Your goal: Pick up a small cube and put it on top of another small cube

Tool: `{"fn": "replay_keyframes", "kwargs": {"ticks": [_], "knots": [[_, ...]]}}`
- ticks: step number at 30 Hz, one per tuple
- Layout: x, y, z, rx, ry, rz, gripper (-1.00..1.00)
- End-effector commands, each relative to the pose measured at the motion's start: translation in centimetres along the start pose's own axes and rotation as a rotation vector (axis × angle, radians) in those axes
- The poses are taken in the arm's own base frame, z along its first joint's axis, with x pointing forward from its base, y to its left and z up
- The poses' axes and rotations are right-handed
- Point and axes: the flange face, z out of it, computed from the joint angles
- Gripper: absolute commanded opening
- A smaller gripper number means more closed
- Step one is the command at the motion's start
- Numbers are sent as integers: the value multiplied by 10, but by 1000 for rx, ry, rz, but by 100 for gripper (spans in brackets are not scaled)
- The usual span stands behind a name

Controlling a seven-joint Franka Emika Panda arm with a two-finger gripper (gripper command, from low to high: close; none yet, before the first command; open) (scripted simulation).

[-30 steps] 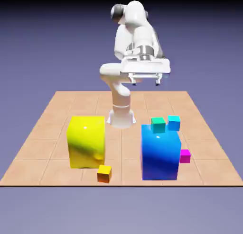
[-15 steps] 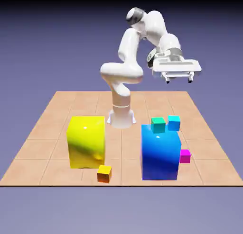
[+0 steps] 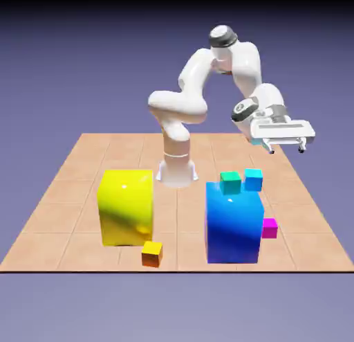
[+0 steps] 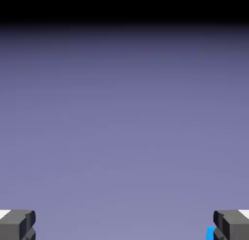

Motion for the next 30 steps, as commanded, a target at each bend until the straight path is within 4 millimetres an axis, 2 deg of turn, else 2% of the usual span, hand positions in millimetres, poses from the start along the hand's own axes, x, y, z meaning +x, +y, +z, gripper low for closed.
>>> {"fn": "replay_keyframes", "kwargs": {"ticks": [1, 8, 16, 18, 24, 30], "knots": [[-10, 6, 3, -4, -4, 0, 0], [-74, 64, 23, -56, -39, 4, 0], [-134, 154, 39, -160, -82, 27, 0], [-136, 158, 39, -165, -84, 28, 0], [-147, 161, 63, -146, -86, 35, 0], [-153, 172, 86, -153, -86, 31, 0]]}}
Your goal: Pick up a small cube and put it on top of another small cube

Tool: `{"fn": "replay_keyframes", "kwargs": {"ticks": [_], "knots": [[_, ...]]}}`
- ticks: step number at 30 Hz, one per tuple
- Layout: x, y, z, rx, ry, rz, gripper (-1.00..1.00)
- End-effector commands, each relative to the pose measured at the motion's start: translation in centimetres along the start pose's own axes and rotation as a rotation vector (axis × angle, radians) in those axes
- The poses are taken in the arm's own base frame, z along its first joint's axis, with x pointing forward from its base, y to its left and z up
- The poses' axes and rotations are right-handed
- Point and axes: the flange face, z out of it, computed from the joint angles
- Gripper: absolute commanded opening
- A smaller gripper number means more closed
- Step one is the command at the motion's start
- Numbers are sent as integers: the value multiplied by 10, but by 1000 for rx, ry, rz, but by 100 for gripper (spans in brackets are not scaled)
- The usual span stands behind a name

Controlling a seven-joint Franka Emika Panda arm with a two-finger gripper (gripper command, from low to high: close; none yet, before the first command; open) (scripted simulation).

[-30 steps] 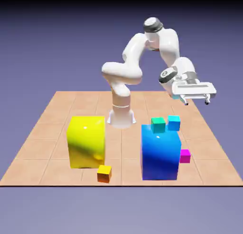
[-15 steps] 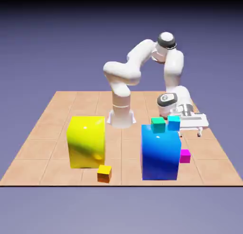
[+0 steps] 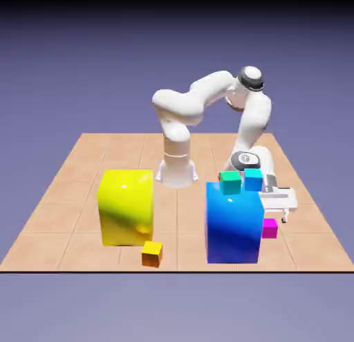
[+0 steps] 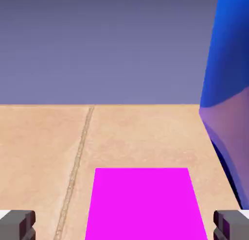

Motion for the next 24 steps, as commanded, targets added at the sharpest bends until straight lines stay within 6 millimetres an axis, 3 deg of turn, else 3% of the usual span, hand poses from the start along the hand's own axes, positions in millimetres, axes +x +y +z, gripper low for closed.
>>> {"fn": "replay_keyframes", "kwargs": {"ticks": [1, 3, 4, 21, 24], "knots": [[0, 2, 4, -4, 1, -1, 0], [1, 5, 11, -12, 4, -3, 0], [1, 5, 11, -12, 4, -3, -100], [13, -7, -50, -12, 2, -3, -100], [18, -56, -63, 3, -8, 3, -100]]}}
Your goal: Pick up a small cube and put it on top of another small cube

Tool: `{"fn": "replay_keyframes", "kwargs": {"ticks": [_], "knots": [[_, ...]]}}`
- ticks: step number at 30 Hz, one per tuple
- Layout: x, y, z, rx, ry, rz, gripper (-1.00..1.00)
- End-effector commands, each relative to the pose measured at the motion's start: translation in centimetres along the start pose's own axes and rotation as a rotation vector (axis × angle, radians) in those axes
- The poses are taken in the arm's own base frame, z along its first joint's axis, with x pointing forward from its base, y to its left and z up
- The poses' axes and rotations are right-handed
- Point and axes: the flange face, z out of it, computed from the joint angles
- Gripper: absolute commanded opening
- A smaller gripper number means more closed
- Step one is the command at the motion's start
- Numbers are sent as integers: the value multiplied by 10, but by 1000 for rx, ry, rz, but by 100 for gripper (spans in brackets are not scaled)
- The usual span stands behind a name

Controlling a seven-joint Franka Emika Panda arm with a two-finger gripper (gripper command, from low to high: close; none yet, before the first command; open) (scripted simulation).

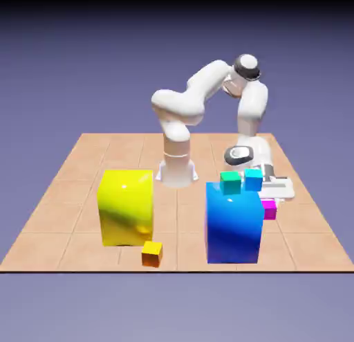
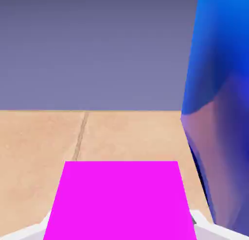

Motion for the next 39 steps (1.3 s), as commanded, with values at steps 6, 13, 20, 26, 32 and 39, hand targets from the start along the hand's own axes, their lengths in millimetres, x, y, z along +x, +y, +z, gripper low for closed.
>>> {"fn": "replay_keyframes", "kwargs": {"ticks": [6, 13, 20, 26, 32, 39], "knots": [[30, -87, -28, -5, -43, 15, -100], [90, -164, -53, -46, -146, 25, -100], [167, -210, -59, -93, -307, 20, -100], [235, -224, -44, -114, -480, 3, -100], [298, -216, -12, -104, -669, -23, -100], [358, -182, 42, -44, -888, -55, -100]]}}
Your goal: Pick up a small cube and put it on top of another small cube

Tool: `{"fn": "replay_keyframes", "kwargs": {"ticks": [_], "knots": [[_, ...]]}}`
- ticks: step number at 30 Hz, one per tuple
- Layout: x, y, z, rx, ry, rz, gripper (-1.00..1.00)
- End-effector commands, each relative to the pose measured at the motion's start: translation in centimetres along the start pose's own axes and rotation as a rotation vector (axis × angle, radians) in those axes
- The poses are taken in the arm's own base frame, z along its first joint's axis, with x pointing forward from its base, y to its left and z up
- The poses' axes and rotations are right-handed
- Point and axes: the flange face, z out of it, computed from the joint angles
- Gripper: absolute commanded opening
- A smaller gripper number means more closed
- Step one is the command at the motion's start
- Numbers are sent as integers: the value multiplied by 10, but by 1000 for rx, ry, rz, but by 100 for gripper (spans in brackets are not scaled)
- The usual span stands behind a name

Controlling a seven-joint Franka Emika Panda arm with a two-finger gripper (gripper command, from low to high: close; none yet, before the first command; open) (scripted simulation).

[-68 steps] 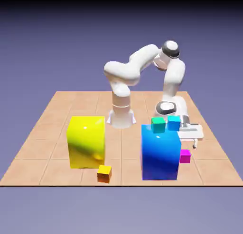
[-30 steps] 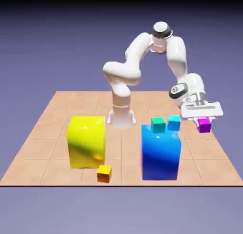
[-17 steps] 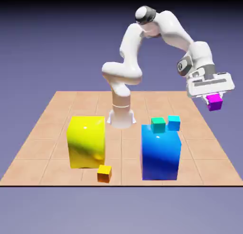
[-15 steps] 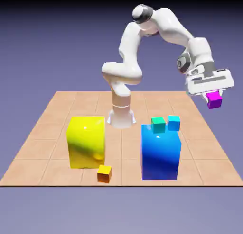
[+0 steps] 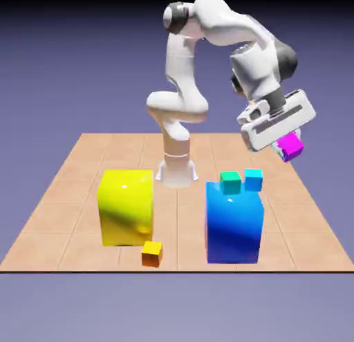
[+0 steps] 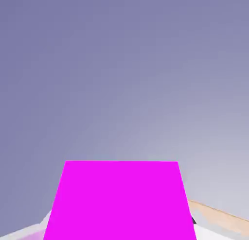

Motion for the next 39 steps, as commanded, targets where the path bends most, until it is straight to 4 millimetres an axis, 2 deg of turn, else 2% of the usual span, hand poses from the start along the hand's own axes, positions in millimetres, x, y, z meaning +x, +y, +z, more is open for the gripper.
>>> {"fn": "replay_keyframes", "kwargs": {"ticks": [1, 10, 19, 24, 30, 39], "knots": [[11, 7, 1, 8, -29, -11, -100], [100, 89, 21, 128, -251, -114, -100], [166, 194, 57, 277, -386, -236, -100], [190, 256, 75, 355, -422, -316, -100], [211, 328, 89, 432, -437, -429, -100], [228, 419, 90, 505, -432, -648, -100]]}}
